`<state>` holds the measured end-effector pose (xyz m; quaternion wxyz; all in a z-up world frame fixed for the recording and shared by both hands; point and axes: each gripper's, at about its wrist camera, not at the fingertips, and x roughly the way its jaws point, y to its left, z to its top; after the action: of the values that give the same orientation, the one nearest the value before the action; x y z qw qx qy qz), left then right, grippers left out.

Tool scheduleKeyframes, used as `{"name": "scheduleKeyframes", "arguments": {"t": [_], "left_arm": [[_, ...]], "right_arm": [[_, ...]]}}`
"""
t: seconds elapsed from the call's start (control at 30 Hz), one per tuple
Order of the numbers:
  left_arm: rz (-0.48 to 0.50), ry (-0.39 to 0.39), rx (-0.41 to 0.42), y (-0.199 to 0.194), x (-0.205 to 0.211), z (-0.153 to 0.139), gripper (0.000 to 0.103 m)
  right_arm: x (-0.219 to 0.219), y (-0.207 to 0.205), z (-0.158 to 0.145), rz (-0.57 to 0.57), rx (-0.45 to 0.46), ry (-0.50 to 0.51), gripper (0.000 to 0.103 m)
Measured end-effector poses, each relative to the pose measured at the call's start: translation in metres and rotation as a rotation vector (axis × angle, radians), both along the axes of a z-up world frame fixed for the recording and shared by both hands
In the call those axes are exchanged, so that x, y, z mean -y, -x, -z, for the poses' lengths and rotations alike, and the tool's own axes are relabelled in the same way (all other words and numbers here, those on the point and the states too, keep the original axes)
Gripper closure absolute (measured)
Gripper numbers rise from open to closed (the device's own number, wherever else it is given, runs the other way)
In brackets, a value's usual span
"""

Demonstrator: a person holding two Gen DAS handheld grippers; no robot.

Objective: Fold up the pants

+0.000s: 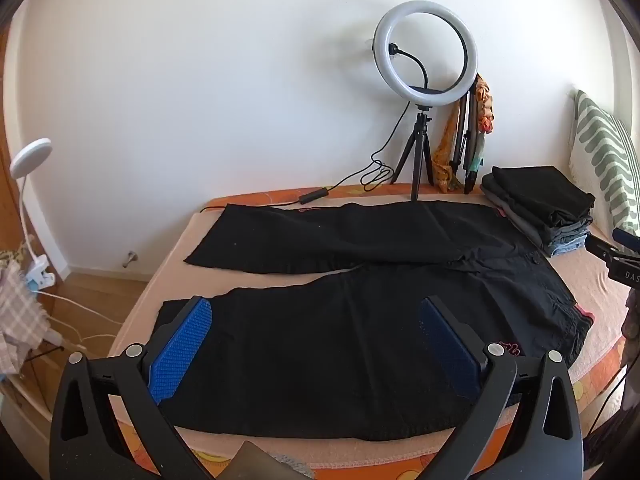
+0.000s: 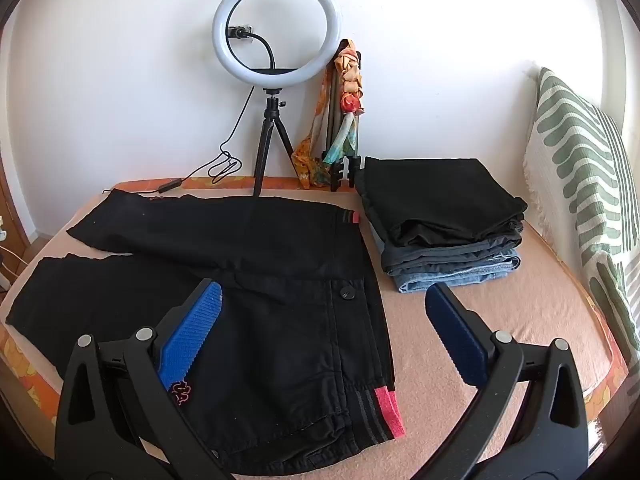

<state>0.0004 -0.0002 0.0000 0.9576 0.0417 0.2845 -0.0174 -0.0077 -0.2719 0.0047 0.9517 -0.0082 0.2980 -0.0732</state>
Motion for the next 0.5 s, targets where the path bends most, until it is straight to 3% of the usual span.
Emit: {"name": "scheduleKeyframes", "arguments": {"t": [0.13, 0.3, 0.5], "left_arm": [[0.004, 0.029, 0.01, -0.001, 0.0, 0.0, 0.0], [0.015, 0.039, -0.005, -0.018, -0.021, -0.021, 0.0], [-0.002, 0.036, 0.019, -0.009, -0.019, -0.021, 0.0]], "right_arm": [[0.0, 0.0, 0.0, 0.0, 0.003, 0.001, 0.0], [0.0, 0.0, 0.0, 0.0, 0.001, 0.0, 0.0], [-0.001, 0.0, 0.0, -0.001, 0.001, -0.001, 0.0]]}}
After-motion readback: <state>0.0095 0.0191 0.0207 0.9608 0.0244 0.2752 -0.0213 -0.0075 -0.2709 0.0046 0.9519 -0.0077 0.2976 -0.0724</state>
